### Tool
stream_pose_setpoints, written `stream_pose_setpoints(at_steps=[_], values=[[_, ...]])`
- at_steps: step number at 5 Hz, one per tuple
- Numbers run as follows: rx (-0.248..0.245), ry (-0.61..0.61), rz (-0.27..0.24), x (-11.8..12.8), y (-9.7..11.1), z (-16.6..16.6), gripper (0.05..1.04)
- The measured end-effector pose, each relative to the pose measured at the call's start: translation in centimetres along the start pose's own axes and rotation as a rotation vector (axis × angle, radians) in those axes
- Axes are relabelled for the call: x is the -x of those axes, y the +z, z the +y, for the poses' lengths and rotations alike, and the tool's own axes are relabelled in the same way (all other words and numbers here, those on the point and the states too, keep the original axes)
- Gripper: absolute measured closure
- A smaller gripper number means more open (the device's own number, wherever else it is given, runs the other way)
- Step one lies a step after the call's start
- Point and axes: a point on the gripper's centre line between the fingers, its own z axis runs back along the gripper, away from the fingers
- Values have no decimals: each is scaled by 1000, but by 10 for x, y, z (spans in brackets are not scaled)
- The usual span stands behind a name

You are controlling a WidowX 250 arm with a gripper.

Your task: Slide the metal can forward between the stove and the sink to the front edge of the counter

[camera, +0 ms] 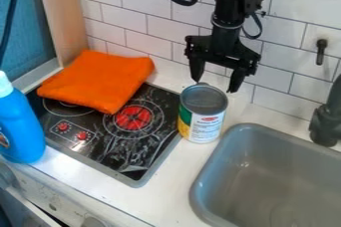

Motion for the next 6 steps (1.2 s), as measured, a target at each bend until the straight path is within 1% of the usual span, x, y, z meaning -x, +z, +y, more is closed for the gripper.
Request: stream_pose_setpoints(at_steps=[1,2,3,4,5,6], values=[[-8,1,0,-2,-5,0,83],[-32,-9,20,1,-13,2,83],[-29,-8,26,2,-14,2,83],[-10,-18,96,20,-25,3,83],[-4,-20,123,35,-21,9,83],[-36,-1,142,70,-11,23,83]])
